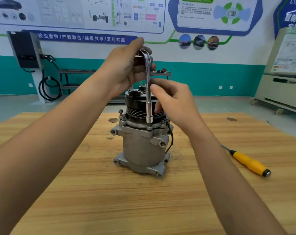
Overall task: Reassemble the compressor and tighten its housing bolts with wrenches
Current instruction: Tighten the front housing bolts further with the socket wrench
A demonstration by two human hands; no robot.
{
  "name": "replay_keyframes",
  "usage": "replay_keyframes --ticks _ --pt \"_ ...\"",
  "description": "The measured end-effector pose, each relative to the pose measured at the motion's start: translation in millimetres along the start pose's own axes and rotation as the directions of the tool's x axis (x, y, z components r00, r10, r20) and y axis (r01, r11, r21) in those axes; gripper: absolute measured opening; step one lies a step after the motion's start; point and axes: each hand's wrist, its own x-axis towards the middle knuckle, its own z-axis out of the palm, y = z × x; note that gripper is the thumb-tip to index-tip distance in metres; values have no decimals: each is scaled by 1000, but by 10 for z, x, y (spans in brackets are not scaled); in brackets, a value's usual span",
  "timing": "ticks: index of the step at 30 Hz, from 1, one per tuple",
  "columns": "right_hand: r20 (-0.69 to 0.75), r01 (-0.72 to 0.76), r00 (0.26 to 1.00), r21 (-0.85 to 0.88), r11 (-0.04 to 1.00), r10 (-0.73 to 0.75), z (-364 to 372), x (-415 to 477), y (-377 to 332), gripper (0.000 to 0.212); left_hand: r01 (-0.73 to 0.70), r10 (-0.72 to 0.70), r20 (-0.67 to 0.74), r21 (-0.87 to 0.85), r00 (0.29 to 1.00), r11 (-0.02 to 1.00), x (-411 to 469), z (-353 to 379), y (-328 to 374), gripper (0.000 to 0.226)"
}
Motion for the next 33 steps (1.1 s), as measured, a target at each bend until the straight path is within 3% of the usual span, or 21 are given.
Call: replay_keyframes --ticks 2,4,7,8,9,11,12,13,14,16,17,19,20,22,25,27,29,31,33 --pt "144 -39 989 11 999 37 7 79 -30 22 27 -24 44 -69 999 997 -2 -32 -23 29" --pt "193 -52 980 14 999 48 0 97 -30 22 54 -49 66 -71 997 996 8 -46 -28 28" --pt "176 -57 983 35 998 50 -7 86 -12 20 -18 15 15 220 1000 975 24 -14 40 28" --pt "167 -58 985 34 998 52 -8 89 -6 20 -82 94 -9 418 996 905 16 8 73 29" --pt "155 -56 987 17 998 53 -11 96 -3 19 -147 194 -3 642 981 752 8 22 102 30" --pt "132 -52 990 -39 998 56 -12 110 -4 22 -206 328 103 932 939 297 3 40 130 33" --pt "126 -49 990 -66 997 57 -12 116 -3 23 -199 329 134 965 935 170 1 60 135 31" --pt "121 -48 991 -85 995 58 -14 118 -4 24 -194 306 136 967 942 167 -3 84 132 26" --pt "120 -50 991 -90 995 61 -18 114 -9 24 -188 275 104 936 956 299 -7 119 119 20" --pt "130 -58 989 -62 996 66 -28 104 -31 20 -138 230 -25 734 973 665 16 211 55 11" --pt "136 -57 989 -56 997 64 -33 102 -41 17 -117 225 -100 617 969 779 33 267 20 11" --pt "125 -50 990 -85 995 61 -42 109 -54 15 -103 202 -182 442 962 891 43 349 -22 21" --pt "113 -45 992 -99 994 56 -51 108 -51 13 -96 160 -153 363 975 927 45 355 -22 27" --pt "104 -42 993 -94 995 51 -86 93 -42 9 -30 14 65 248 998 968 73 351 8 38" --pt "153 -32 987 -86 996 45 -121 36 -33 14 2 -104 459 217 882 976 62 294 52 56" --pt "164 -13 986 -128 992 34 -124 23 -35 15 3 -129 503 244 854 970 31 287 78 60" --pt "149 -15 988 -153 988 38 -126 31 -42 14 -103 -104 430 432 897 896 -1 282 150 56" --pt "132 -41 989 -137 990 60 -118 29 -39 9 -253 -18 349 713 937 654 -52 298 275 52" --pt "88 -50 994 -145 988 63 -99 18 -33 14 -316 109 297 876 949 364 -109 372 326 47"
